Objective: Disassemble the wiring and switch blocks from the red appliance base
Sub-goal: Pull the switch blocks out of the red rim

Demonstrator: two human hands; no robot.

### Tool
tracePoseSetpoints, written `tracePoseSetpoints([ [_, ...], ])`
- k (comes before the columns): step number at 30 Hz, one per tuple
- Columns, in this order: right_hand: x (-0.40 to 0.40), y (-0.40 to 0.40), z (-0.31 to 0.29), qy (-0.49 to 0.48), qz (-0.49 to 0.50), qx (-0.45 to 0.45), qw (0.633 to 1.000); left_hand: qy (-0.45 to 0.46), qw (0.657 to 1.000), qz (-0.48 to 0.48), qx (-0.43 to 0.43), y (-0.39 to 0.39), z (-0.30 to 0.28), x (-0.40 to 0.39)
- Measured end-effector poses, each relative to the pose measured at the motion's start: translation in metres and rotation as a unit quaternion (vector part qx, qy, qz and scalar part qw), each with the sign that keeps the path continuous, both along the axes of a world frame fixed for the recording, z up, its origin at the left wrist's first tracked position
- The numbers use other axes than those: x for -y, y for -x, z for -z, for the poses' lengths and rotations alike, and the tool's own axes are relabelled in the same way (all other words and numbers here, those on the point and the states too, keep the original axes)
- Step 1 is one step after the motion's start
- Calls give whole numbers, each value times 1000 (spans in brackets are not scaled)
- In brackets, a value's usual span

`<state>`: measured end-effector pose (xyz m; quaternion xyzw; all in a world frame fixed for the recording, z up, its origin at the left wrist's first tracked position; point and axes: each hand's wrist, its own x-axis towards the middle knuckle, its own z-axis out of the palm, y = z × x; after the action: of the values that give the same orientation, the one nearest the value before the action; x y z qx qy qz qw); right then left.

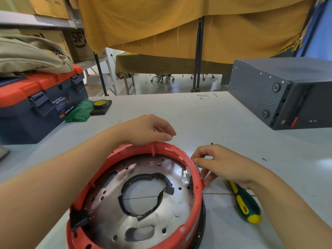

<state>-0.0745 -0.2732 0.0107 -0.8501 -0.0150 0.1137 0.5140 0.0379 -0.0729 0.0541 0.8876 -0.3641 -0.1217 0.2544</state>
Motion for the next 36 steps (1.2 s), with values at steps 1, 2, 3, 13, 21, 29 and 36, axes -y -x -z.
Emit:
tracePoseSetpoints([
  [1,0,1,-1,-4,-7,-5,1000,-15,999,30,-13,9,-2,4],
  [2,0,1,-1,-10,-11,-9,1000,-37,997,57,-18,18,-4,8],
  [3,0,2,-1,-16,-13,-12,1000,-57,995,78,-20,26,-5,11],
  [13,2,0,-5,29,-18,8,999,-43,996,83,2,51,9,16],
  [21,2,1,-7,19,0,48,999,-11,996,42,80,51,20,19],
  [29,-2,-1,-4,35,21,94,995,-35,987,-21,156,52,22,12],
  [36,-6,2,0,25,25,116,993,-8,992,1,126,51,21,8],
])
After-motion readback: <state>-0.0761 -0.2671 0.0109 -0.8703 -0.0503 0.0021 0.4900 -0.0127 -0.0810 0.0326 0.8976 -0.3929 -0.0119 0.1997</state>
